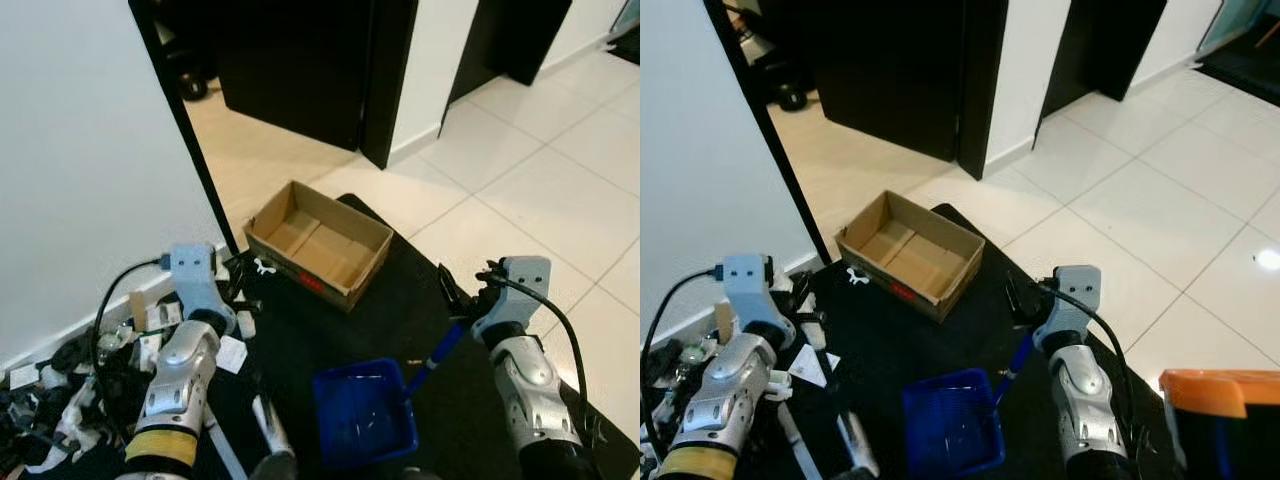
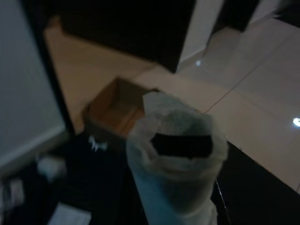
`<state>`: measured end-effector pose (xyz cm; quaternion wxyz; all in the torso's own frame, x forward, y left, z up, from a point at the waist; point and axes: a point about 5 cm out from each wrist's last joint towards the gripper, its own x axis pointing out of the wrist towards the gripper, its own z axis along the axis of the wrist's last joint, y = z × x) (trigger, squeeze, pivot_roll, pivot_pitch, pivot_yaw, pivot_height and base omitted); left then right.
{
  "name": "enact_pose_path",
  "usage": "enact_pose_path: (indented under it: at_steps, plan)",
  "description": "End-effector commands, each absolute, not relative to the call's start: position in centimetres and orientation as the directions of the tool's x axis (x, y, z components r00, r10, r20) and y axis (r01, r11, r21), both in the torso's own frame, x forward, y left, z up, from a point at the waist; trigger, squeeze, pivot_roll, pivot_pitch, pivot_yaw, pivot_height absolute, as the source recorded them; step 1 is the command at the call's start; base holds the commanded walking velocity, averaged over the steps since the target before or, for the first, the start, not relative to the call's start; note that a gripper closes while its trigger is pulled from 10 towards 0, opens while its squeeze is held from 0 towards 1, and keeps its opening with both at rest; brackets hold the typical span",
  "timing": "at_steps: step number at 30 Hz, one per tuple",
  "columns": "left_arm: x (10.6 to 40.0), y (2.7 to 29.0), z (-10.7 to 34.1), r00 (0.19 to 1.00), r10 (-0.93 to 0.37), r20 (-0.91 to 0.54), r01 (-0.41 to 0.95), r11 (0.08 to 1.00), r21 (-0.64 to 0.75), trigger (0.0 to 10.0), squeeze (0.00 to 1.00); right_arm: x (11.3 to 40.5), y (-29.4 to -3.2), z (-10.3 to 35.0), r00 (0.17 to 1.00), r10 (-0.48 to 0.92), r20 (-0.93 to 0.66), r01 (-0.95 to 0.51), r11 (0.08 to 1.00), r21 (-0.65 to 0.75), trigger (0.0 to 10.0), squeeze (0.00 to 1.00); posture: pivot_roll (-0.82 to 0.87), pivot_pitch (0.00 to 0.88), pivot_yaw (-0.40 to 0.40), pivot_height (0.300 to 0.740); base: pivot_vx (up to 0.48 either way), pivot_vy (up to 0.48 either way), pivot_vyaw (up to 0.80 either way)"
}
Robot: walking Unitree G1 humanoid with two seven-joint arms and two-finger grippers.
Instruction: Sweep floor
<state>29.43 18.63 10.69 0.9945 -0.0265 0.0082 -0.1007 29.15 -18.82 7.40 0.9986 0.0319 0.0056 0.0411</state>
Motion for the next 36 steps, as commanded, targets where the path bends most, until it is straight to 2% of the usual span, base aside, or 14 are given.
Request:
enact_pose_path:
  at_steps: [1,7,10,13,17,24,34,35,36]
  plan:
    - [29.4,17.9,11.7,0.969,-0.247,0.003,0.247,0.969,0.02,10.0,0.0,28.9,-19.0,6.9,0.997,0.059,-0.041,-0.055,0.995,0.078,10.0,0.0,0.1,0.062,-0.003,0.74,0.0,0.0,0.0]
    - [29.3,16.9,11.7,0.964,-0.265,-0.012,0.266,0.964,0.03,10.0,0.0,27.8,-18.7,6.4,0.995,0.068,-0.068,-0.065,0.996,0.053,10.0,0.0,0.09,0.067,0.001,0.74,0.0,0.0,0.0]
    - [28.7,16.6,11.2,0.96,-0.277,-0.046,0.279,0.959,0.04,10.0,0.0,26.8,-18.5,6.6,0.994,0.09,-0.058,-0.09,0.996,-0.008,10.0,0.0,0.08,0.074,0.0,0.74,0.0,0.0,0.0]
    - [28.2,16.2,10.7,0.956,-0.284,-0.073,0.287,0.957,0.037,10.0,0.0,25.9,-18.4,5.9,0.982,0.139,-0.127,-0.147,0.987,-0.058,10.0,0.0,0.08,0.071,-0.008,0.74,0.0,0.0,0.0]
    - [28.1,16.0,10.7,0.956,-0.284,-0.078,0.287,0.958,0.03,10.0,0.0,25.6,-18.8,4.5,0.977,0.115,-0.182,-0.13,0.989,-0.074,10.0,0.0,0.08,0.069,-0.008,0.74,0.0,0.0,0.0]
    - [28.0,15.9,10.6,0.957,-0.275,-0.09,0.279,0.96,0.029,10.0,0.0,27.0,-19.6,2.7,0.962,0.078,-0.263,-0.099,0.993,-0.068,10.0,0.0,0.09,0.048,-0.001,0.74,0.0,0.0,0.0]
    - [28.1,15.9,10.9,0.961,-0.263,-0.09,0.267,0.963,0.04,10.0,0.0,29.4,-19.4,3.6,0.959,0.106,-0.263,-0.13,0.989,-0.073,10.0,0.0,0.13,0.034,-0.001,0.74,0.0,0.0,0.0]
    - [28.1,16.0,10.9,0.962,-0.258,-0.091,0.262,0.964,0.04,10.0,0.0,29.5,-19.4,3.6,0.957,0.111,-0.268,-0.136,0.988,-0.075,9.4,0.0,0.13,0.034,-0.004,0.74,0.0,0.0,0.0]
    - [28.1,16.1,10.9,0.963,-0.255,-0.092,0.259,0.965,0.04,10.0,0.0,29.6,-19.4,3.5,0.956,0.114,-0.272,-0.139,0.987,-0.076,9.4,0.0,0.13,0.034,-0.004,0.74,0.0,0.0,0.0]
